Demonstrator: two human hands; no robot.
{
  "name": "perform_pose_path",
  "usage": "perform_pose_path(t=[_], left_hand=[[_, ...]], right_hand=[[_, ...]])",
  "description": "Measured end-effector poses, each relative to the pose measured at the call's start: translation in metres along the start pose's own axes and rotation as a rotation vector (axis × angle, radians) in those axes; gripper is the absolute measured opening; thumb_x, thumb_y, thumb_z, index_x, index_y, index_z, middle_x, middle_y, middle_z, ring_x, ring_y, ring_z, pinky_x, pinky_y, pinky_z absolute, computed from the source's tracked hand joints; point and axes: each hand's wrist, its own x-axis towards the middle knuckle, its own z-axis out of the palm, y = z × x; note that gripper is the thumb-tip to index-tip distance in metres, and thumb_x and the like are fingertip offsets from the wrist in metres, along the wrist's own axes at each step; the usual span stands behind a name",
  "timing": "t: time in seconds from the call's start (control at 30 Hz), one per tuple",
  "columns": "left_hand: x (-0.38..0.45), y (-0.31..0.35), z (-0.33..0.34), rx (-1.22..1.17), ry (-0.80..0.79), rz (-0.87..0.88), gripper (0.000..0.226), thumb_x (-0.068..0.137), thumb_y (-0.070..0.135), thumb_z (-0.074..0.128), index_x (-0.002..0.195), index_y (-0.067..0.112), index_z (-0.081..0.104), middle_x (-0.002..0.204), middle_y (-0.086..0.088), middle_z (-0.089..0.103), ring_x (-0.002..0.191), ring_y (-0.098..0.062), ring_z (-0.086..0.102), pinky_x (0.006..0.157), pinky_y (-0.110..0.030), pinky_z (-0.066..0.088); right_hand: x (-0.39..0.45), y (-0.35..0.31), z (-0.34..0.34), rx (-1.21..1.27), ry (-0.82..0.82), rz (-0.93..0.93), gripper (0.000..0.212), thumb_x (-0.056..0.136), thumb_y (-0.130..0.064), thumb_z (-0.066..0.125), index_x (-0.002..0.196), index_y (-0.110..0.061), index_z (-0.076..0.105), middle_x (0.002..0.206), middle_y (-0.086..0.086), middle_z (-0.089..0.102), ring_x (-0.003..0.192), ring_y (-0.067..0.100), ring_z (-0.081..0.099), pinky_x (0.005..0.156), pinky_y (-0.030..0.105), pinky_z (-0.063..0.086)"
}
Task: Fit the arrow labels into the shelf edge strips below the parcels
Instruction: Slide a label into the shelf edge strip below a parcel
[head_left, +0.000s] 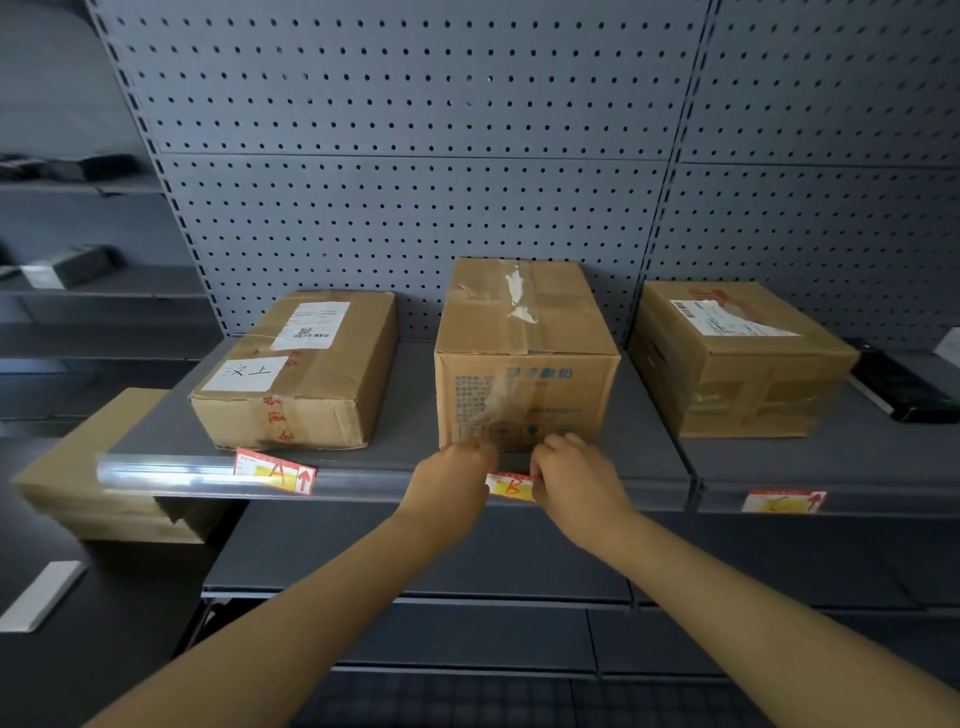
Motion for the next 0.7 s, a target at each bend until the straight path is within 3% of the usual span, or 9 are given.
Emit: perform_pose_path(t=[0.23,0.7], left_hand=[[-0.005,0.011,0.005,0.158,-0.017,0.037,0.029,0.089,0.004,0.056,0.117,0.01,0.058,0.125,-0.01,0.05,0.111,-0.028,0.054,0.083,-0.038,0.05],[-0.007,0.016,0.008,0.144,-0.02,0.026,0.026,0.092,0.002,0.053,0.116,0.009,0.064,0.122,-0.011,0.054,0.108,-0.026,0.058,0.084,-0.034,0.05]], right_hand=[[0.002,0.006,-0.003,-0.066,-0.035,-0.071,0.018,0.09,-0.002,0.051,0.099,-0.012,0.063,0.106,0.006,0.06,0.098,0.024,0.057,0.072,0.036,0.051],[-0.005,0.012,0.01,-0.047,0.004,-0.099,0.019,0.089,-0.002,0.054,0.098,-0.014,0.065,0.105,0.002,0.059,0.099,0.021,0.056,0.072,0.031,0.047]])
